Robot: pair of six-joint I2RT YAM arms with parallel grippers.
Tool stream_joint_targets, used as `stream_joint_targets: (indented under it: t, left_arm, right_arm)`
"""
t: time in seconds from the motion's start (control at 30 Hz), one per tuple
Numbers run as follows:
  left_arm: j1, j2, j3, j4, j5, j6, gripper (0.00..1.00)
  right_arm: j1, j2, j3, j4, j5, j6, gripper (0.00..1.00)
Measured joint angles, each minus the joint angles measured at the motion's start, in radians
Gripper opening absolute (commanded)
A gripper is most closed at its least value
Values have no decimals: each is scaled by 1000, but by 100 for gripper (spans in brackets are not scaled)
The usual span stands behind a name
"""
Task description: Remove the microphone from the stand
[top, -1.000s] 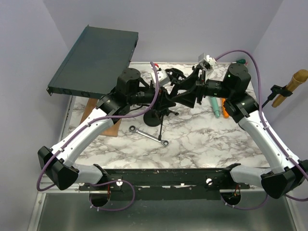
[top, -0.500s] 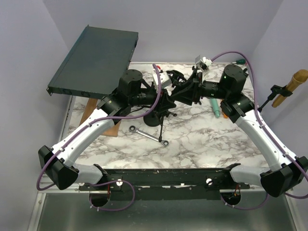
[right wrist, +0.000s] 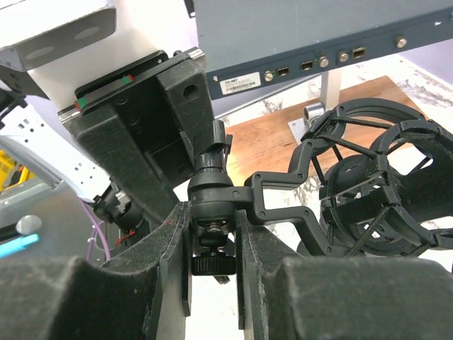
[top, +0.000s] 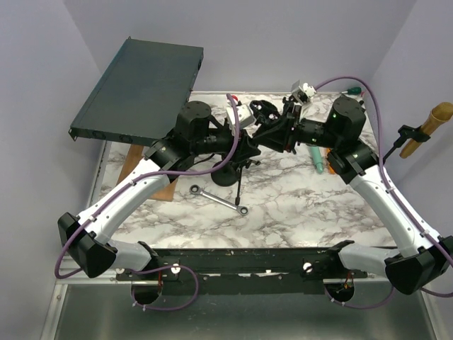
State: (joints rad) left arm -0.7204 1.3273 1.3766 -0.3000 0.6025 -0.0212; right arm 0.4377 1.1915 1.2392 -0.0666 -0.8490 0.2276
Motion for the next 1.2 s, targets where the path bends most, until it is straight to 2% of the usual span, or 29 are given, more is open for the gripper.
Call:
stream_joint_targets:
  t: [0.23, 0.27, 0.33, 0.53, 0.73, 0.97, 1.2]
  left_arm:
    - [-5, -2, 7, 35, -8, 15, 72]
    - [-6, -4, 7, 36, -9, 14, 79]
    - [-7, -6, 9, 41, -9, 18, 98]
    - [-8, -36, 13, 39, -28, 47, 98]
    - [-5, -128, 6, 17, -61, 92, 99]
    - [0, -248, -47, 1, -80, 142, 99]
    - [13, -279, -72, -37, -99, 183, 99]
  right_arm:
    - [-18, -10, 63, -72, 118, -23, 1]
    - [-21, -10, 72, -83, 136, -29, 0]
    - [-27, -9, 92, -101, 170, -42, 0]
    - [-30, 11, 153, -133, 294, -117, 0]
    - [-37, 119, 242, -118, 430, -224, 0]
    - [-40, 361, 410, -85, 488, -276, 0]
    - [-40, 667, 695, -87, 497, -281, 1]
